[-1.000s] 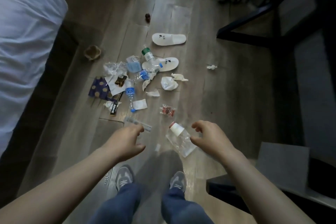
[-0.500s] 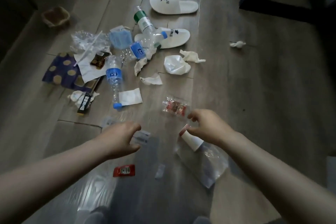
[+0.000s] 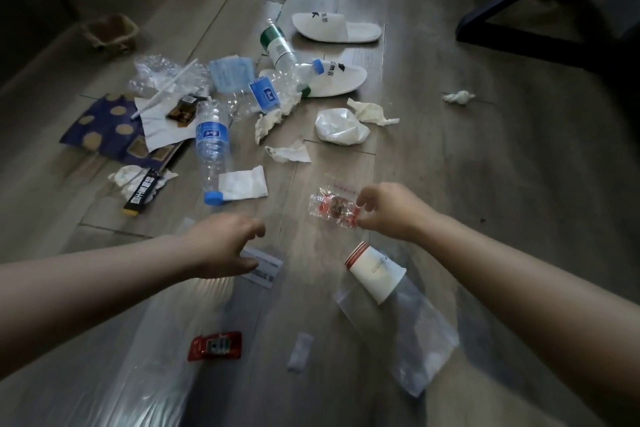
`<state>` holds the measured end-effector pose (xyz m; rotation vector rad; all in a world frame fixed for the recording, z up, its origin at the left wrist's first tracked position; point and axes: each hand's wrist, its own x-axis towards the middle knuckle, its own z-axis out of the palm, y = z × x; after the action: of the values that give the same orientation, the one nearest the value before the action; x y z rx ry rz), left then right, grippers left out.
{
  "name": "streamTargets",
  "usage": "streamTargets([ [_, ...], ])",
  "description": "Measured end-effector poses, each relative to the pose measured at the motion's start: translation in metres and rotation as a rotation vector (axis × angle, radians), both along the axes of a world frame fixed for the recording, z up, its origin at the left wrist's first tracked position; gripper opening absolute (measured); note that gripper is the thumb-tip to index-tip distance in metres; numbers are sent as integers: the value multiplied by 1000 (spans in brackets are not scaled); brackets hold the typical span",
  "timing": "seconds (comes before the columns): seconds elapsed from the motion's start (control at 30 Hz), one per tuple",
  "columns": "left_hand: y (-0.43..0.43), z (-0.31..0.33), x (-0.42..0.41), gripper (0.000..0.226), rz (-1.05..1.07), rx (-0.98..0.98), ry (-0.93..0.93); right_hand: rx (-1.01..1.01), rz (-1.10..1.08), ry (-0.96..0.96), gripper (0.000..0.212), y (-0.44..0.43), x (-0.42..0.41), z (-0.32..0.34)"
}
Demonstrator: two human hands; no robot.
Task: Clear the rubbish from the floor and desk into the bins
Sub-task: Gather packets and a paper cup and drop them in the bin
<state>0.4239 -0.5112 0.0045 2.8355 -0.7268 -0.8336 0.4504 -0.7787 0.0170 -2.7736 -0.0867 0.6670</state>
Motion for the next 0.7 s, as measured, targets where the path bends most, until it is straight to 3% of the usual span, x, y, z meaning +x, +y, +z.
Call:
streamTargets([
  [0.5, 8, -22, 5, 44, -11, 50, -2, -94, 28, -14, 44, 1, 33, -44],
  [0.7, 5, -32, 4, 45, 7, 37, 9, -76, 25, -26, 67, 4, 42, -68],
])
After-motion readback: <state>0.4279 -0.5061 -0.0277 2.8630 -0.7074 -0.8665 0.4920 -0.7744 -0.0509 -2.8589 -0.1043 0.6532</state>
